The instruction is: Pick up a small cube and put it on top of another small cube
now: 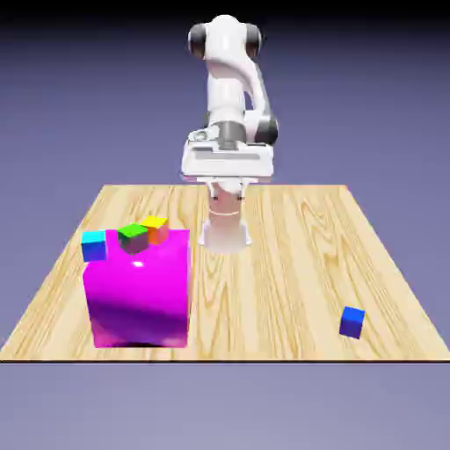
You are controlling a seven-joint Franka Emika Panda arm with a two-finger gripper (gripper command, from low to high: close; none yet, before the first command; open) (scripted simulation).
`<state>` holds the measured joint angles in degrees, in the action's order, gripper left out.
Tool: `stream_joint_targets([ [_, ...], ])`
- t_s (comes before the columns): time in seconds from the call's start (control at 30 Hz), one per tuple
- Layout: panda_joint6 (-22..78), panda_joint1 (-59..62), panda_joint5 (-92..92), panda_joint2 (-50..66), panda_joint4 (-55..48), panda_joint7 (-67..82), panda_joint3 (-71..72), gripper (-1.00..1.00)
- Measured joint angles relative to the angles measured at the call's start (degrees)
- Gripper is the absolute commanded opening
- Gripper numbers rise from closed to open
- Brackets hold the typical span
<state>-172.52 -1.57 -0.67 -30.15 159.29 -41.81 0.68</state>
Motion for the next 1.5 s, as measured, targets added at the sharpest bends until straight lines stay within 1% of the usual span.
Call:
stream_joint_targets([
  [0.9, 33.2, -19.7, -14.9, 55.9, -38.2, 14.4, 15.2, 0.0],
  [0.93, 33.2, -19.7, -14.9, 55.9, -38.2, 14.4, 15.2, 0.0],
  [1.07, 25.9, -21.8, -18.5, 64.2, -39.0, 11.9, 12.0, 0.0],
  [1.1, 25.8, -21.9, -18.6, 64.4, -39.0, 11.8, 11.9, -1.0],
  [1.17, 25.8, -21.8, -18.6, 64.4, -39.0, 11.8, 11.9, -1.0],
  [1.3, 33.1, -19.7, -14.8, 56.1, -38.2, 14.5, 15.2, -1.0],
  [1.5, 43.7, -10.8, -11.6, 43.6, -36.9, 10.4, 3.8, -1.0],
])
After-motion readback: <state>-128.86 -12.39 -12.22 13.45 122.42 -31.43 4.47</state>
